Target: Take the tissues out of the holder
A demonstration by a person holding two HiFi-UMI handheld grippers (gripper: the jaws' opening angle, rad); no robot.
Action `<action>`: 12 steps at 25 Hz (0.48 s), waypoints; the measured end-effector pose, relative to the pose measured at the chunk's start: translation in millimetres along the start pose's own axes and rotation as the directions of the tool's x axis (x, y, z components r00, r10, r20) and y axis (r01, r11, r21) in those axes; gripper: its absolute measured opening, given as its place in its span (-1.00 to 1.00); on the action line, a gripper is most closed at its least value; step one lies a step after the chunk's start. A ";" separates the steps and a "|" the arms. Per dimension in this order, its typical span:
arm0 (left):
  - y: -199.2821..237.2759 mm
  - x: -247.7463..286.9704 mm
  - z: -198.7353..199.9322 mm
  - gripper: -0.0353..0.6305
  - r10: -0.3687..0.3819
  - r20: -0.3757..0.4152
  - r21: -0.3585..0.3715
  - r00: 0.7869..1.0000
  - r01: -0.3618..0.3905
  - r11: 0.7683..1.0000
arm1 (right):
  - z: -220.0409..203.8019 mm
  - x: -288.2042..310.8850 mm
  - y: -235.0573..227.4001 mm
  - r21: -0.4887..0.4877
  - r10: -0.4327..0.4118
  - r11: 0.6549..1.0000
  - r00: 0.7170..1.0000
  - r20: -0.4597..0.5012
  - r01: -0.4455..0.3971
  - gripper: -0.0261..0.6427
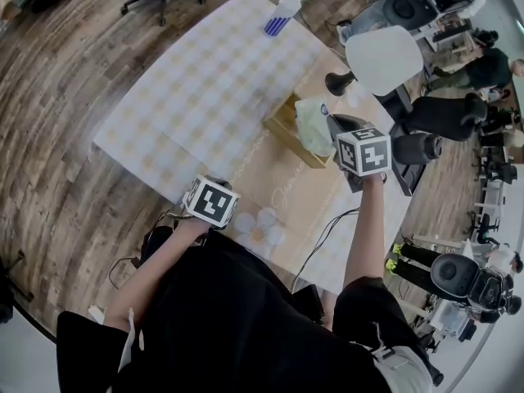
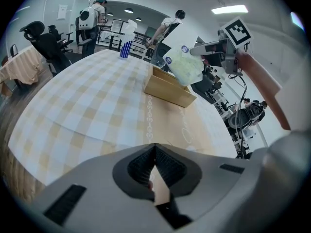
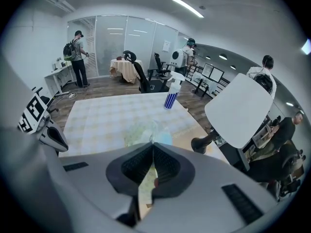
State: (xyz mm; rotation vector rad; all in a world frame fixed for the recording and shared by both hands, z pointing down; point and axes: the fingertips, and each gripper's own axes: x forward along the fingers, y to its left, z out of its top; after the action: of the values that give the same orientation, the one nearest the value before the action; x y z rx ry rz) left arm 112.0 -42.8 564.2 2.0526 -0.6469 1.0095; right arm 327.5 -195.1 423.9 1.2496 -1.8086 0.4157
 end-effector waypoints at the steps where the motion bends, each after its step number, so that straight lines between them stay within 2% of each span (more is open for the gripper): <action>1: -1.2 0.1 0.6 -0.89 -0.001 0.003 0.004 1.000 0.001 1.000 | 0.0 -1.1 0.9 -0.002 0.001 1.000 1.000 0.001 -0.001 -0.88; 12: -11.0 -1.2 -6.1 -0.89 -0.013 -0.004 0.039 1.000 0.014 0.999 | -15.4 -15.4 21.4 -0.008 0.014 1.000 1.000 -0.005 -0.014 -0.88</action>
State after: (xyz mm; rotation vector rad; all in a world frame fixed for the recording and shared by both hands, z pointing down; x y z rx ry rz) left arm 116.3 -31.3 561.4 2.0851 -0.6150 1.0255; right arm 317.7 -166.1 424.4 1.2298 -1.8143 0.4192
